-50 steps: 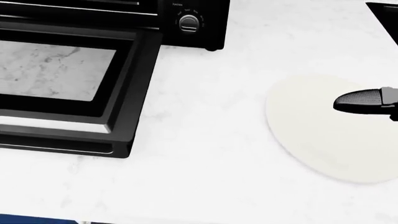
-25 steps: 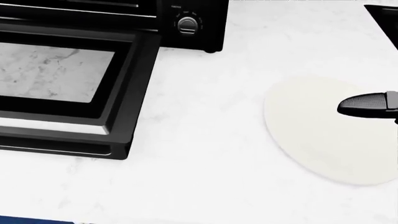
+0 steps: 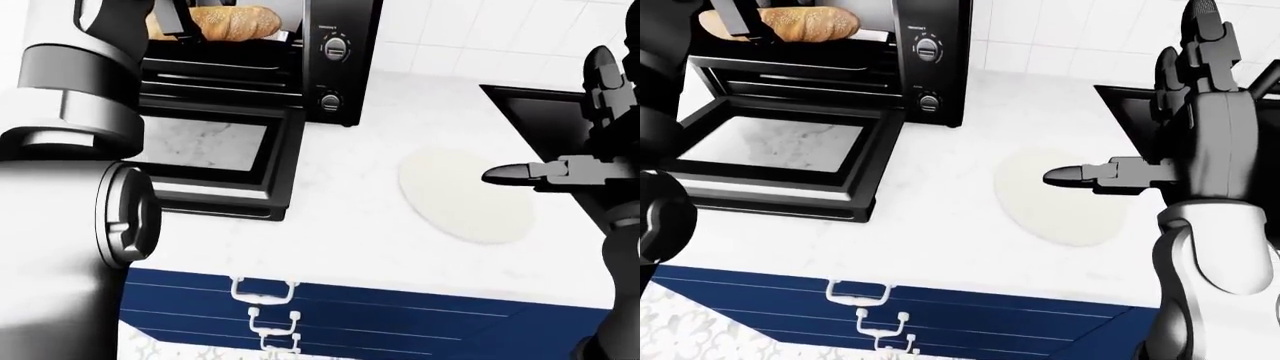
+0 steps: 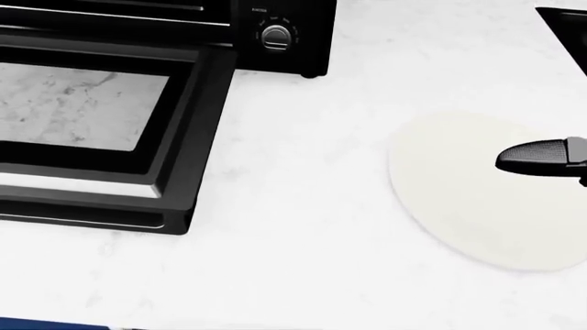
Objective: Place the baguette on the tray of the toaster oven.
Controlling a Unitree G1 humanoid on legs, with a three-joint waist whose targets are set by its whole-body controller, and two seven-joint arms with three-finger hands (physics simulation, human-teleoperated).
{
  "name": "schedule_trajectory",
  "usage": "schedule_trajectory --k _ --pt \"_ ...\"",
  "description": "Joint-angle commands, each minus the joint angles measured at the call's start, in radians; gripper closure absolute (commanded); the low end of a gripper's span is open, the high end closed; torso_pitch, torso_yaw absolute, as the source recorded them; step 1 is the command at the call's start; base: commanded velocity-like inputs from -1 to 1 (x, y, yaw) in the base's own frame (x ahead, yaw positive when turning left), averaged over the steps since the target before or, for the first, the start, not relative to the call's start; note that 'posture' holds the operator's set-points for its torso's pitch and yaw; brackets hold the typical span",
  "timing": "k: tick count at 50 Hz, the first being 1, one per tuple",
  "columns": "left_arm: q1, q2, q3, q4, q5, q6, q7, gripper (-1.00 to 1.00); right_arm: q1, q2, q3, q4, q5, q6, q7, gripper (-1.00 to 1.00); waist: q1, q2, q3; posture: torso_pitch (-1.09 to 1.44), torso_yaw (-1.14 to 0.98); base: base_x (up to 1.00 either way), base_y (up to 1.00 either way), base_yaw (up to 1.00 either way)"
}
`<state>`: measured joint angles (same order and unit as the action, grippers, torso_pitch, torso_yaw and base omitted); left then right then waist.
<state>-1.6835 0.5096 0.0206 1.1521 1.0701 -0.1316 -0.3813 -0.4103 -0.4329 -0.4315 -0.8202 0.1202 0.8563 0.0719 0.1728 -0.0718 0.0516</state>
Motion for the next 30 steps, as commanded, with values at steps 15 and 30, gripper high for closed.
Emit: schedule_trajectory --k 15,30 --pt "-0.047 0.005 0.002 -0.036 -0.004 -0.003 0.014 0.51 -0.026 -0.02 -0.022 -0.025 0.001 -0.017 0.001 -1.0 0.0 0.001 -0.029 0.0 0.2 0.0 0.0 0.0" --pt "-0.033 0.005 0.007 -0.043 -0.012 -0.002 0.004 0.36 -0.016 -0.018 -0.02 -0.031 -0.001 -0.02 -0.003 -1.0 -0.002 0.001 -0.03 0.0 0.2 0.0 0.0 0.0"
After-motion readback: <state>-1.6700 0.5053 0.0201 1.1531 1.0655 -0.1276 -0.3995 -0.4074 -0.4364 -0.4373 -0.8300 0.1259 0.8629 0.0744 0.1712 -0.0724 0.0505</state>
